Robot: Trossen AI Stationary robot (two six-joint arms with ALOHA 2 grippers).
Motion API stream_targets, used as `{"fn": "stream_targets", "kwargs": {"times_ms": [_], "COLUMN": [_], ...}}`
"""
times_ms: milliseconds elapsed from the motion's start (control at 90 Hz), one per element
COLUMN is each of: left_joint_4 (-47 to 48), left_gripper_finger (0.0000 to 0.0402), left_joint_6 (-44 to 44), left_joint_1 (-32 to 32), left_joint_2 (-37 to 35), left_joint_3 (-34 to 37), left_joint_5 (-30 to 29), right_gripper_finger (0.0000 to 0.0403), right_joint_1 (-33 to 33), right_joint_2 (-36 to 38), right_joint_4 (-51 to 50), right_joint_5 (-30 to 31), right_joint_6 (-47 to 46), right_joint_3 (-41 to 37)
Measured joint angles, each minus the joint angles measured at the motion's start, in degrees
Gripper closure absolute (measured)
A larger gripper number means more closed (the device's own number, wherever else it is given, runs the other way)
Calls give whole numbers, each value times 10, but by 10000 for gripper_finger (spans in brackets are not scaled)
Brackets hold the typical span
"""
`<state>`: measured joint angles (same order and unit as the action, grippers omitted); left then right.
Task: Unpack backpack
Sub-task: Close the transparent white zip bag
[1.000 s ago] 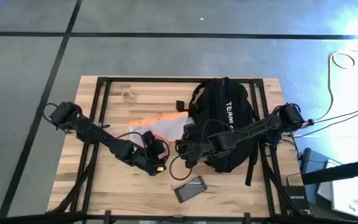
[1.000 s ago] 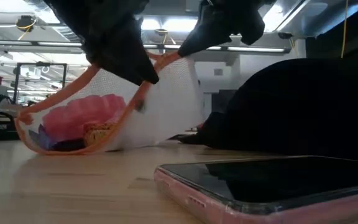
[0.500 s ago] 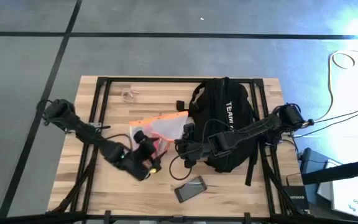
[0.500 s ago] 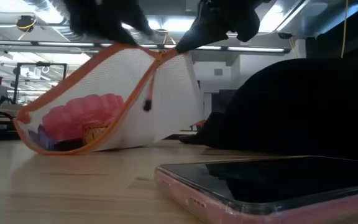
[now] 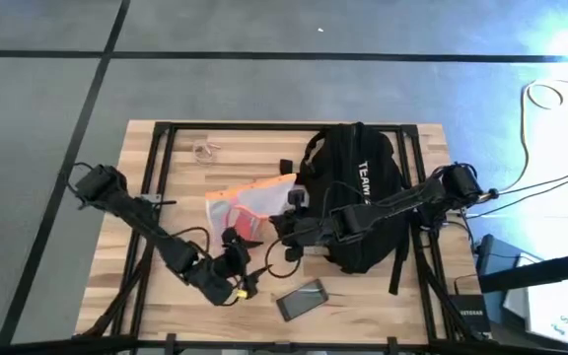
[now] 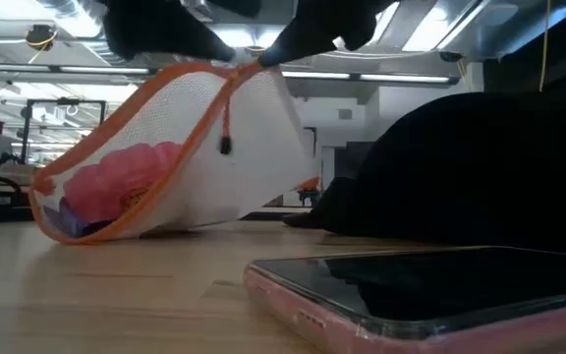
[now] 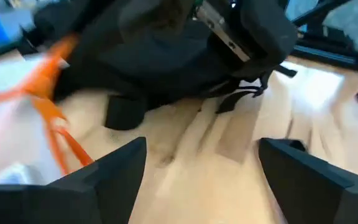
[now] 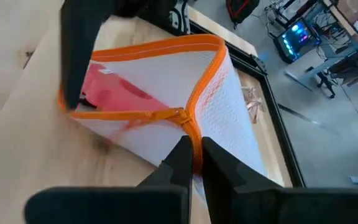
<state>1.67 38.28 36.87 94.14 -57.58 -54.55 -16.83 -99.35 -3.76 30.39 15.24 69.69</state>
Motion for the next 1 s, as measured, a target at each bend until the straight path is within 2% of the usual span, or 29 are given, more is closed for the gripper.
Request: {"fn": "stream_targets", "kwargs": {"times_ms": [89, 289, 456, 600, 800, 1000], "left_joint_4": [-12, 1, 33, 64, 80, 147], "left_gripper_finger": [105, 105, 105, 105, 105, 105], "left_joint_6": [26, 90, 114, 141, 113, 95], "left_joint_1": [-11, -24, -26, -41, -49, -53], "left_joint_2": [10, 13, 17, 32, 45, 47], "left_joint_3": [0, 0, 0, 0, 0, 0], "left_joint_5": [30, 49, 55, 91, 71, 40], "right_gripper_finger": [400, 400, 400, 400, 400, 400], "right_joint_1": [0, 1, 1, 1, 0, 0], "right_joint_2": [0, 0, 0, 0, 0, 0], "right_joint_4": [5, 9, 9, 9, 9, 8], "right_joint_5": [0, 0, 0, 0, 0, 0], "right_joint_6": [3, 16, 18, 22, 31, 32], "right_joint_3": [0, 0, 0, 0, 0, 0]}}
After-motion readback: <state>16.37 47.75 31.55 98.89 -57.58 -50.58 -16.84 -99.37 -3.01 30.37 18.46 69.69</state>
